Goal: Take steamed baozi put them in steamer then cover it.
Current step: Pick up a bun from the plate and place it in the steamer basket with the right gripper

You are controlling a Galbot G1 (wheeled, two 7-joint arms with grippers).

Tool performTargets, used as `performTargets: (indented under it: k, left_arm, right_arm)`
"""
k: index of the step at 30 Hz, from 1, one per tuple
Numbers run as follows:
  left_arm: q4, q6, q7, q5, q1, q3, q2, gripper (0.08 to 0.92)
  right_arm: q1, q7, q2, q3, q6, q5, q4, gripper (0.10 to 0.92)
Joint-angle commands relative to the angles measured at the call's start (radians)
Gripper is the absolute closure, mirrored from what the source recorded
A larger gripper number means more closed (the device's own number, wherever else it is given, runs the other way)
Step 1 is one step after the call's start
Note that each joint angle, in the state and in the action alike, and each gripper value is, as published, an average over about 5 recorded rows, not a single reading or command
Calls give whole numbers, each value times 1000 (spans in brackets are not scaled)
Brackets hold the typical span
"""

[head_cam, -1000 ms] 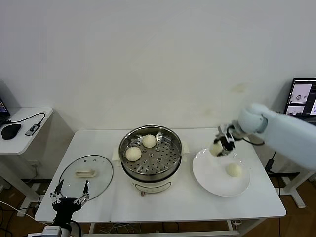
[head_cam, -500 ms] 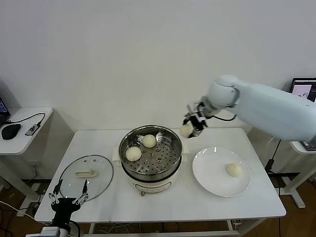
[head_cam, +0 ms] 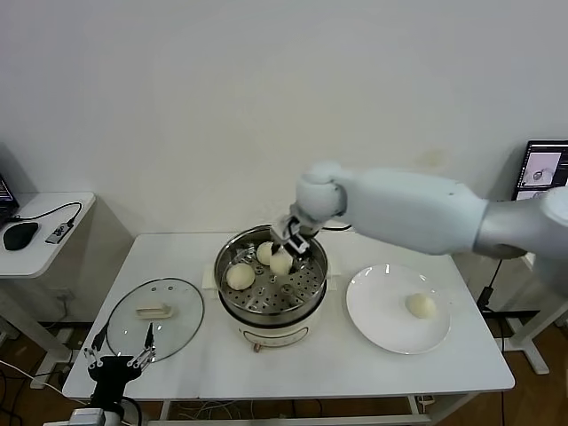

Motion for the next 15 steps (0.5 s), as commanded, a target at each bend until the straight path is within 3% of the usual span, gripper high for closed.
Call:
performTargets:
  k: [1,15]
  left_arm:
    - [-4,1,0,1,0,-9,-8,177]
    - [-6,-1,-1,2,5,-6,-14,177]
  right_arm:
    - [-33,7,82,-34,204,-111,-28,437]
    - [-19,-24,77,-58,261,-83,5,431]
